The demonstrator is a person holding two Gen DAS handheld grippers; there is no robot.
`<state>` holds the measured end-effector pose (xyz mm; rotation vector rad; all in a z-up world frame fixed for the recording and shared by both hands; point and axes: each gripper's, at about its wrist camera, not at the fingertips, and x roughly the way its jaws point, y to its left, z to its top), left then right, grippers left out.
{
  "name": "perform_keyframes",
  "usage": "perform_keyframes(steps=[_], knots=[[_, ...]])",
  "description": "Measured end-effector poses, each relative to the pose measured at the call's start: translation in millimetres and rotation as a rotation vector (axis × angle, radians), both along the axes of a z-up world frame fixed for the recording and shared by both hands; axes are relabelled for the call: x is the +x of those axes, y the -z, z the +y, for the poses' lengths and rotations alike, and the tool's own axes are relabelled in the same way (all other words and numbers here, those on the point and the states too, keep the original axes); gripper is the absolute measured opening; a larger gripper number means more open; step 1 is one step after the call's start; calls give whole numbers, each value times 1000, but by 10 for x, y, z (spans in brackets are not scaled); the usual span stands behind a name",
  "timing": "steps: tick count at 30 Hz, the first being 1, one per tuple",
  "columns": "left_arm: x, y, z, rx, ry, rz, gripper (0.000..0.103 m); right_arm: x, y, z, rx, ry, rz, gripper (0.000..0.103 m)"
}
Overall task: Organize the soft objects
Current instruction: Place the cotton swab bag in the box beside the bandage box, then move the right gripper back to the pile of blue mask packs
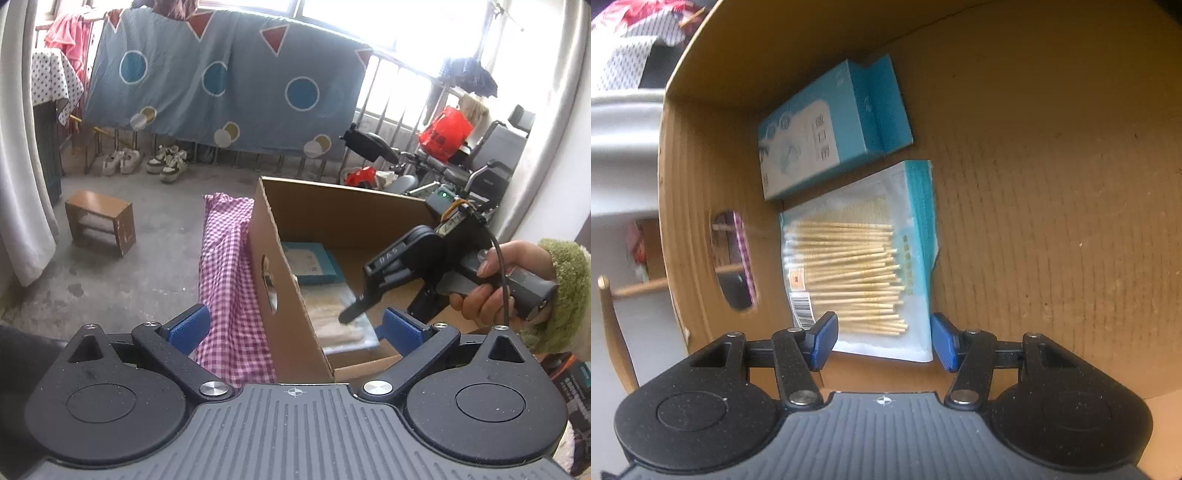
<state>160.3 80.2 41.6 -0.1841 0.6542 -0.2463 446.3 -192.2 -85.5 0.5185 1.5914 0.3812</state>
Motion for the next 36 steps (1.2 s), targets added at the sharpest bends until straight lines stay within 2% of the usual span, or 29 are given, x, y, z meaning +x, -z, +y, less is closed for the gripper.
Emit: perform_keyframes(steps=[3, 11, 17, 22, 27, 30, 32, 34, 36], knots=[[-19, 25, 6, -7, -1, 2, 100, 8, 1, -79, 22, 53, 2, 58], [-60, 26, 50, -17, -8, -2, 100, -53, -59, -116, -14, 49, -36, 59], [-166, -25, 80, -28, -21, -29, 101, -105, -295, -169, -3, 59, -131, 61], [-325, -119, 77, -48, -23, -84, 103, -383, -725, -292, 63, 65, -279, 62], [-471, -177, 81, -101, -6, -120, 103, -904, -1220, -488, 123, 58, -467, 70], [-553, -173, 59, -106, 2, -126, 103, -1334, -1506, -685, 138, 54, -601, 81], [-600, -146, 23, -98, 12, -115, 103, -1650, -1645, -786, 124, 56, -696, 94], [-619, -111, 7, -96, 21, -92, 103, -1938, -1727, -866, 99, 70, -779, 103], [-649, -59, -6, -108, 28, -57, 103, -2162, -1776, -937, 50, 84, -831, 103]])
